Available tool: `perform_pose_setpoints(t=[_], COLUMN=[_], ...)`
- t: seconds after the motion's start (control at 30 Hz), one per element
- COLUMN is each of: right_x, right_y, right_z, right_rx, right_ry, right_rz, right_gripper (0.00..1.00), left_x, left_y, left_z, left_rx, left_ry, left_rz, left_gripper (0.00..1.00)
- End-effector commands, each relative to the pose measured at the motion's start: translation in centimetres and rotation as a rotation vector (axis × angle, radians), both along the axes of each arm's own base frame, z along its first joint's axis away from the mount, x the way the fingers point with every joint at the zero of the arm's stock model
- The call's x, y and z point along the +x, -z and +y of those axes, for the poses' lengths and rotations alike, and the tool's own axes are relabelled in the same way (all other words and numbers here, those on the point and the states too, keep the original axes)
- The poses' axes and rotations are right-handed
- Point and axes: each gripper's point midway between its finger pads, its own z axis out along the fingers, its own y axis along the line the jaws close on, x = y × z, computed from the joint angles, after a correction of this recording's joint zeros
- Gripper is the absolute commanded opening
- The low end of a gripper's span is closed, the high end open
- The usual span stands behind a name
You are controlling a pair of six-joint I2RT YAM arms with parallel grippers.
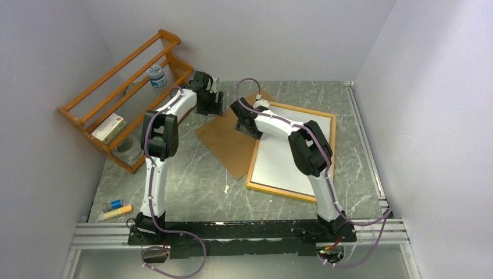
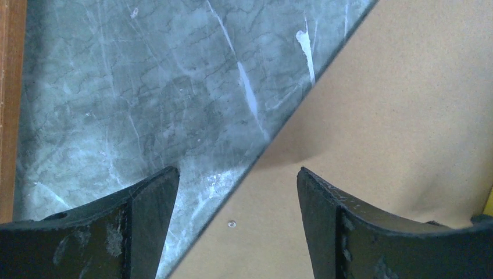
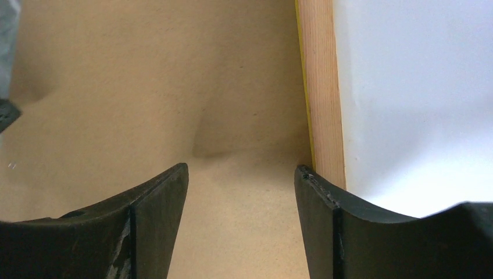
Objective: Put the photo into the frame
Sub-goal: Move the photo frame to the center of the board.
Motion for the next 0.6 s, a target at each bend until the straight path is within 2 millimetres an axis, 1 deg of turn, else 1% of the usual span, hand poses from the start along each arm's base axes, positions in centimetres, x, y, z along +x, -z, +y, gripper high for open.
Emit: perform_pose_setpoints(t=[0.0, 0.2, 0.27, 0.33, 0.43, 0.5, 0.57], right_x=[-1.0, -1.5, -1.7, -2.1, -2.7, -3.0, -3.1], right_y=[0.5, 0.2, 0.2, 0.4, 0.9, 1.2, 1.1], right_z=[-5.2, -7.4, -7.9, -8.4, -9.2, -9.7, -10.0], right_rx=[-0.152, -0.197, -0.216, -0.239, -0.266, -0.268, -0.254], right_ry=[0.109, 0.160, 0.176, 0.189, 0.207, 0.220, 0.220], right_rz=[0.041, 0.052, 0.062, 0.085, 0.126, 0.149, 0.155], right_gripper=[0.72, 0.77, 0.83, 0.86, 0.92, 0.96, 0.99], left_x=[-3.3, -3.8, -4.2, -4.8, -5.3, -5.6, -5.8], left_y=[2.6, 2.8, 2.6, 2.1, 1.7, 1.6, 1.8], left_z=[0.2, -0.5, -1.6, -2.9, -4.2, -4.7, -4.8], left_rx=[-0.001, -0.042, -0.098, -0.170, -0.251, -0.283, -0.291], left_ry=[-0.005, 0.011, 0.049, 0.094, 0.120, 0.126, 0.116], left_rz=[0.152, 0.177, 0.196, 0.221, 0.252, 0.263, 0.274], left_gripper=[0.81, 0.80, 0.80, 0.79, 0.78, 0.77, 0.77])
